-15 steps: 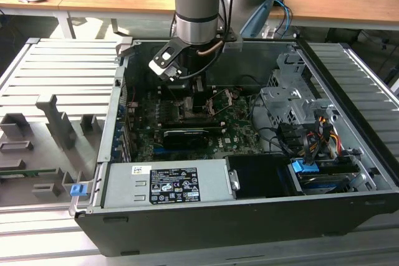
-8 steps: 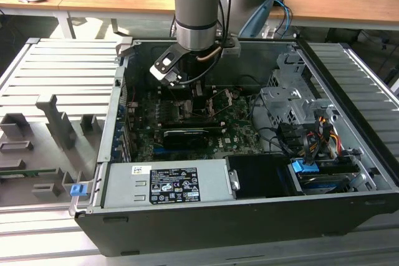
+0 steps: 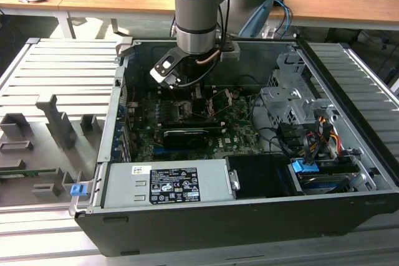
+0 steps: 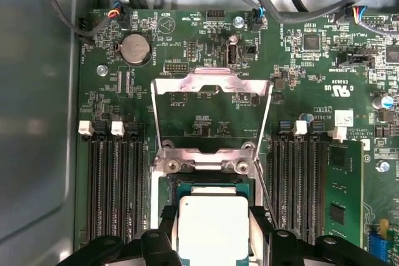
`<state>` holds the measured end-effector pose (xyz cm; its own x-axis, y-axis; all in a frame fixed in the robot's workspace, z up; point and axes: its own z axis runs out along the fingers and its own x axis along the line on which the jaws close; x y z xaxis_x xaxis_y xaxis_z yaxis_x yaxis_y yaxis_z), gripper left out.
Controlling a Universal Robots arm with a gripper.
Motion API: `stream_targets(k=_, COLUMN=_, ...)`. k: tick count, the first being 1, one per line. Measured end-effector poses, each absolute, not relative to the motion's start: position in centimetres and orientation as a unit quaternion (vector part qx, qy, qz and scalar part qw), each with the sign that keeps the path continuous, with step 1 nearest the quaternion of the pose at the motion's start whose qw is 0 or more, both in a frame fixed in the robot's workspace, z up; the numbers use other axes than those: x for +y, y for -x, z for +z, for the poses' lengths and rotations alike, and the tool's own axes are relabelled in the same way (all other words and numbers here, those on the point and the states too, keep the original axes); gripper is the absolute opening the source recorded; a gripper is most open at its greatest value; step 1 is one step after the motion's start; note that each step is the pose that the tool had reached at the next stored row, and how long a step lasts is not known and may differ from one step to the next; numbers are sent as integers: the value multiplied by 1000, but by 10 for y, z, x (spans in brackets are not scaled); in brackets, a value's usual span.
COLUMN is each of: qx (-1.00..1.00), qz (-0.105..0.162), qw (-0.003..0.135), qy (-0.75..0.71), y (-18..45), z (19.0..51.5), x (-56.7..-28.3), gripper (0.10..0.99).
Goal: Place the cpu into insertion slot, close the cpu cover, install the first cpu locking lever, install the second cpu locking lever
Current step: 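Place the cpu into insertion slot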
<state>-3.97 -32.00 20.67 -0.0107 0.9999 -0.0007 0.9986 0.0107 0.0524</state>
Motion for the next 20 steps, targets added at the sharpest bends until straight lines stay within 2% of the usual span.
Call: stream_targets(k=20, qx=708, qz=18, qw=19, qy=-705, y=39, z=201, x=-317, gripper=557)
